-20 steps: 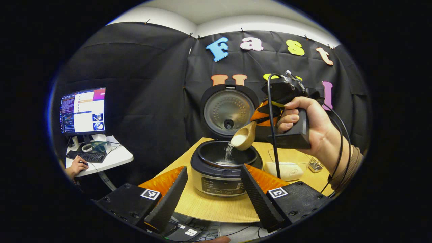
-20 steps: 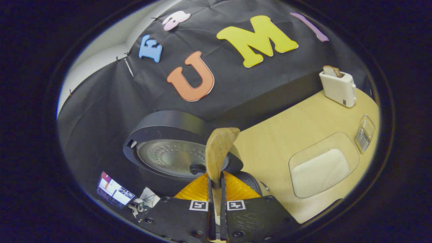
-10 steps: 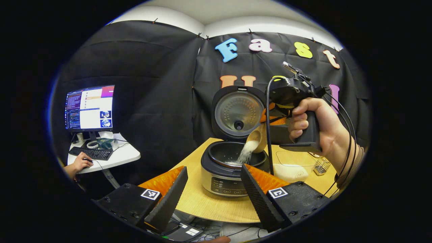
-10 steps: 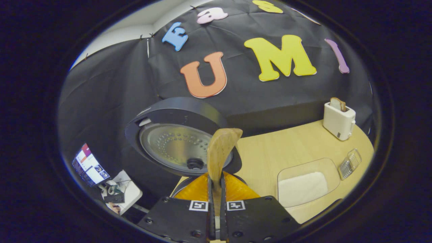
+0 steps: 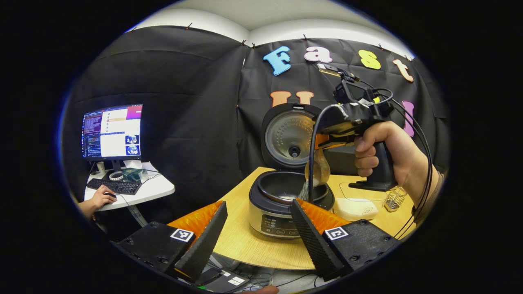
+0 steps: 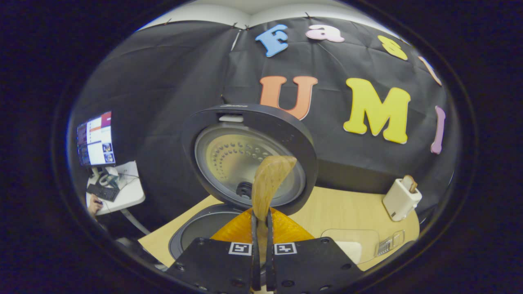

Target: Close the left gripper, press the button to open the rice cooker; take a wooden spoon from the chopstick holder with the right hand, scoop a spoonful of rice and pour it into the rice cooker, then put the wooden spoon back into the chopstick holder.

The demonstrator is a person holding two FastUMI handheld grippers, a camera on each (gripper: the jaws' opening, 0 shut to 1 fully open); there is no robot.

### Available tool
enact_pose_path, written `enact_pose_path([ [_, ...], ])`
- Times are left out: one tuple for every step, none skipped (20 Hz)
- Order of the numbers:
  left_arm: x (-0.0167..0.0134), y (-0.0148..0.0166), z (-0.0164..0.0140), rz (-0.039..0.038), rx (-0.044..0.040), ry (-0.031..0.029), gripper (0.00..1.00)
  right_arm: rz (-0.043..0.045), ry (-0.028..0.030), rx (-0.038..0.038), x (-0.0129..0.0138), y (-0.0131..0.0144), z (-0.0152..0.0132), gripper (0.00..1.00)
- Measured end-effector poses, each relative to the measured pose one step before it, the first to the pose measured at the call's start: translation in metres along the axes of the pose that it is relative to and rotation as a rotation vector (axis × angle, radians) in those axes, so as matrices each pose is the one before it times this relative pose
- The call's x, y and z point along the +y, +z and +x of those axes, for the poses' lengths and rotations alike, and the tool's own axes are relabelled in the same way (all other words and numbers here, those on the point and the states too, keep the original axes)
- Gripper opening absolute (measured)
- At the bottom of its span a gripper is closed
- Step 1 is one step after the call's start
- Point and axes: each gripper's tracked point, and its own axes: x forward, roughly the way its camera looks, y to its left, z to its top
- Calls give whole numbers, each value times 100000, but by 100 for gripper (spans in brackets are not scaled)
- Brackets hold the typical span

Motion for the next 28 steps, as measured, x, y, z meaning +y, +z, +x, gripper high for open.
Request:
enact_pose_path([
  [-34,55,55,119,-14,354,100,-5386,-547,-1159,404,38,-177,5],
  [68,19,-1,122,41,344,100,-5268,-1023,-1281,134,39,-250,5],
  [206,-94,43,139,58,167,100,-5675,-1139,-993,-52,53,-208,5],
  [-46,115,14,181,-63,-50,100,-5025,-826,-1347,334,279,57,5],
  [-67,-127,94,153,197,12,100,-4407,-516,-1059,-15,69,-81,5],
  [52,-168,60,225,425,288,100,-2752,-333,-656,97,-61,1,5],
  [100,-79,36,320,297,576,100,-1778,-19,-689,33,62,-45,5],
  [22,-17,-29,433,311,435,100,41,-101,-432,-24,3,-80,4],
  [-45,-55,-13,365,48,-151,100,316,371,-171,29,74,-160,5],
  [-104,-16,67,-4,84,-334,100,672,514,76,-117,-30,-164,5],
  [70,-8,66,-193,120,-29,100,1488,296,63,-227,3,-226,5],
  [82,-7,60,90,-182,315,100,2620,-138,204,-401,-92,-438,5],
  [-94,154,-24,56,-312,191,100,2266,-115,547,-436,-165,-463,5],
  [-76,85,-30,38,-163,-192,100,2053,-64,362,-727,-50,-287,5],
  [-188,42,-47,173,-167,-350,100,1449,-435,8,-850,-48,-294,4],
  [-196,152,-100,158,-125,-270,100,1095,-903,-387,-1139,75,-211,4],
  [-159,-15,34,121,-107,-79,100,1079,-1318,-442,-1118,40,-424,4],
  [64,21,-22,93,-180,83,100,1323,-1334,-498,-1299,-29,-429,5],
  [-48,134,15,29,-274,174,100,1612,-1218,-498,-1414,55,-461,5],
  [-5,97,18,-107,-263,285,100,2004,-1342,-424,-1522,-265,-462,5],
  [-27,43,40,-114,-253,254,100,1656,-1260,-331,-1544,-183,-409,5],
  [-71,81,-4,-168,-238,170,100,1551,-1526,-318,-1608,-67,-369,5],
  [-89,95,23,-148,-148,-9,100,1748,-2015,-359,-1783,-237,-370,5],
  [-157,-63,55,134,97,-106,100,1427,-2359,25,-1891,-432,-269,5],
  [-130,-1,-4,330,-4,-125,100,1260,-2581,97,-1933,-450,-241,5],
  [-207,113,-113,275,-50,-204,100,1144,-2776,413,-2052,-592,-136,5],
  [-140,33,-65,223,-63,7,100,1336,-2884,340,-2112,-686,-56,5],
  [-143,192,-29,373,-493,206,100,1968,-3090,286,-2068,-971,-86,5],
])
